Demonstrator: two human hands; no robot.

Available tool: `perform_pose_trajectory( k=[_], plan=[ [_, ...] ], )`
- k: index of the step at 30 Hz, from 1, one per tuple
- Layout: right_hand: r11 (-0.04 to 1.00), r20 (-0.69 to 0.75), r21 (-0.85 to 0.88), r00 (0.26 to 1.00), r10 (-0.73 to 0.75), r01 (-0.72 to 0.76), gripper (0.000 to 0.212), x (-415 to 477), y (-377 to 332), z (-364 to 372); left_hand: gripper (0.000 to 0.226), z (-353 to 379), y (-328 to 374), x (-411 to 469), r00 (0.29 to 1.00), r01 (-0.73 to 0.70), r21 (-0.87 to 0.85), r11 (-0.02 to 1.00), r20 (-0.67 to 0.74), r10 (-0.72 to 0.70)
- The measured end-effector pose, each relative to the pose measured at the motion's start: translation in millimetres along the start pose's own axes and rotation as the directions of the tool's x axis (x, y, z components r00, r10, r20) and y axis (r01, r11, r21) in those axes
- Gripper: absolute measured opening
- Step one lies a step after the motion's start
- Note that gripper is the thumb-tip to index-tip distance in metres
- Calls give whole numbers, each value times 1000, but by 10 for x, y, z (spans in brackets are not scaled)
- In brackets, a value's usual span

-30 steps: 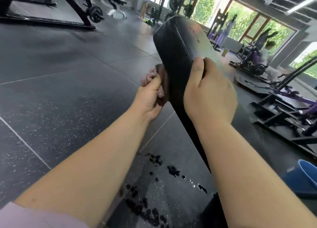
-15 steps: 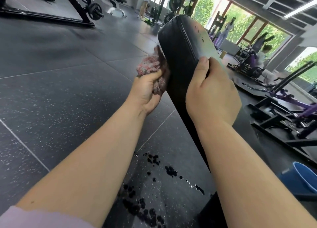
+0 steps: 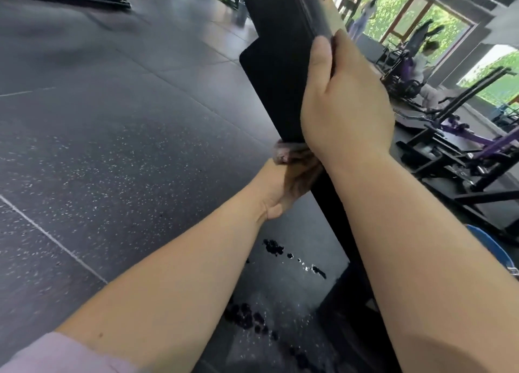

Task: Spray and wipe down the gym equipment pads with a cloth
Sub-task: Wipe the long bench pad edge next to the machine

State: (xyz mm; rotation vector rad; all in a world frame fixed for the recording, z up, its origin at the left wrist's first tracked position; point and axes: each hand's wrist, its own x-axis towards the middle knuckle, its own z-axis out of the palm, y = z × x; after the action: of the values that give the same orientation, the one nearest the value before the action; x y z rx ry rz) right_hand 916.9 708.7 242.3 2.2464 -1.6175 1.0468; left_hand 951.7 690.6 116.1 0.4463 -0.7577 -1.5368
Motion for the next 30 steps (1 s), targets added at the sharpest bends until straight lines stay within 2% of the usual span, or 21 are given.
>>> perform_pose_trajectory(
  k=[2, 4, 7, 9, 11, 12, 13, 14, 15, 17, 21, 24, 26, 28, 30],
  plan=[
    [1000, 45, 16, 999, -14, 13, 54, -215, 172, -84, 48, -32, 35, 10, 999, 17, -95, 995, -38, -21],
    [1000, 51, 19, 999, -15, 14, 55, -478, 378, -123, 15, -103, 118, 81, 993, -32, -185, 982, -119, 10],
    [1000, 7, -13, 1000, 2, -2, 54, -790, 667, -128, 18, -85, 74, 144, 988, -74, -273, 959, -153, 33],
    [1000, -24, -26, 1000, -10, 9, 54, -889, 794, -102, 17, -49, -110, 116, 996, -28, -271, 962, -93, 3],
    [1000, -58, -19, 998, 7, -8, 55, -1001, 930, -87, 22, 17, -383, 22, 998, 66, -164, 984, 20, -64],
    [999, -73, -4, 996, 46, -46, 56, -1075, 1022, -82, 10, 55, -500, -38, 994, 105, -96, 990, 41, -101],
    [996, -95, 14, 991, 91, -90, 59, -1168, 1134, -77, 14, 78, -639, -72, 991, 129, -25, 991, 47, -127],
    [991, -117, 22, 984, 134, -132, 61, -1265, 1261, -68, 33, 96, -781, -91, 984, 161, 19, 987, 77, -162],
    [985, -134, 11, 976, 172, -172, 63, -1426, 1398, -41, 38, 119, -953, -167, 972, 190, 94, 977, 123, -201],
    [979, -170, -30, 966, 193, -201, 62, -1623, 1589, 9, 16, 165, -1135, -250, 957, 194, 267, 944, 160, -242],
    [977, -280, -3, 939, 202, -211, 57, -1747, 1769, 111, 13, 184, -1288, -298, 948, 210, 390, 897, 144, -285],
    [974, -296, -14, 932, 210, -224, 56, -1747, 1810, 153, 31, 250, -1249, -345, 937, 217, 537, 815, 120, -328],
    [974, -288, -13, 933, 215, -228, 55, -1759, 1823, 141, 42, 295, -1293, -400, 935, 197, 668, 718, 93, -343],
    [973, -268, 15, 937, 225, -229, 54, -1777, 1833, 120, 44, 336, -1366, -464, 932, 181, 743, 645, 80, -354],
    [973, -253, 57, 939, 231, -224, 52, -1805, 1859, 106, 36, 310, -1422, -501, 928, 190, 779, 598, 55, -368]
  ],
)
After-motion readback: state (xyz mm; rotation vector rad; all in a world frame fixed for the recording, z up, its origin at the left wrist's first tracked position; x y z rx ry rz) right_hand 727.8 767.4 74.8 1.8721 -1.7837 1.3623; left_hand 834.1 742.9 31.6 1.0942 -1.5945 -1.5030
